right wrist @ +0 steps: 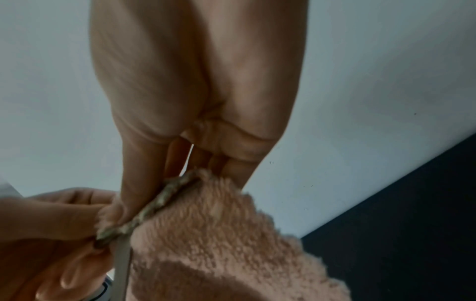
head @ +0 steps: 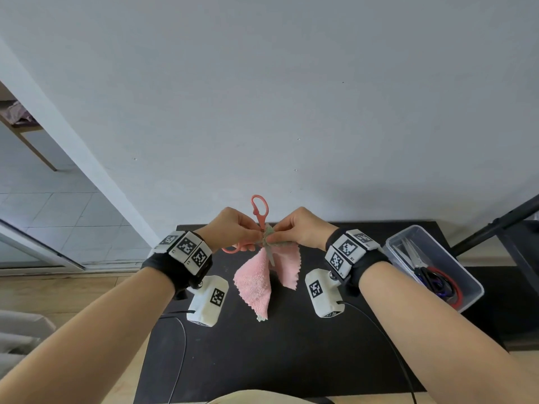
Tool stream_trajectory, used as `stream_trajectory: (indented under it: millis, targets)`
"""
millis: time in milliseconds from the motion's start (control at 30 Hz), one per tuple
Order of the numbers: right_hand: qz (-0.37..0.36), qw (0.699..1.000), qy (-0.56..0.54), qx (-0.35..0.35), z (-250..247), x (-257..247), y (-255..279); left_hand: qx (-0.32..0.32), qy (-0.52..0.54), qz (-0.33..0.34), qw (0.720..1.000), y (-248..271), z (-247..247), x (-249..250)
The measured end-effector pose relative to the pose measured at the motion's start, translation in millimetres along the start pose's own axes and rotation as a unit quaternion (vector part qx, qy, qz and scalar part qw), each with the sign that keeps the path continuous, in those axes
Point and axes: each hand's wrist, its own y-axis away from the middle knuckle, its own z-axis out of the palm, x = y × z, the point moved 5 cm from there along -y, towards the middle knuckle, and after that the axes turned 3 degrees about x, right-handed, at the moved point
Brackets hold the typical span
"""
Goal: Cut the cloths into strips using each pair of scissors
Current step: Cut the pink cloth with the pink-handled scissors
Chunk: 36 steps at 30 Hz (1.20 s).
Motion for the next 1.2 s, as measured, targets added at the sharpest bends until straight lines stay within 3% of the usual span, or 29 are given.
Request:
stream_trajectory:
  millis: [233,600,767,900,1200]
  targets:
    - [-0.019,0.996,0.082,0.002,-4,0,2,0.005,0.004,0.01,1.0,1,5,-1]
    - [0.003,0.998,0.06,-0.002,-7,20,11,-0.007,-0.009,-0.005,1.0,2,2,-18]
    - [0.038,0.997,0.042,0.048,-11,45,11,0.017,0.097,-0.064,0.993,3,-11,-47]
    - [0.057,0.997,0.029,0.048,1,58,10,0.049,0.216,-0.088,0.971,3,-15,-58]
    - [0.091,0.992,0.077,0.046,27,69,4,0.098,0.334,-0.085,0.933,6,-17,-61]
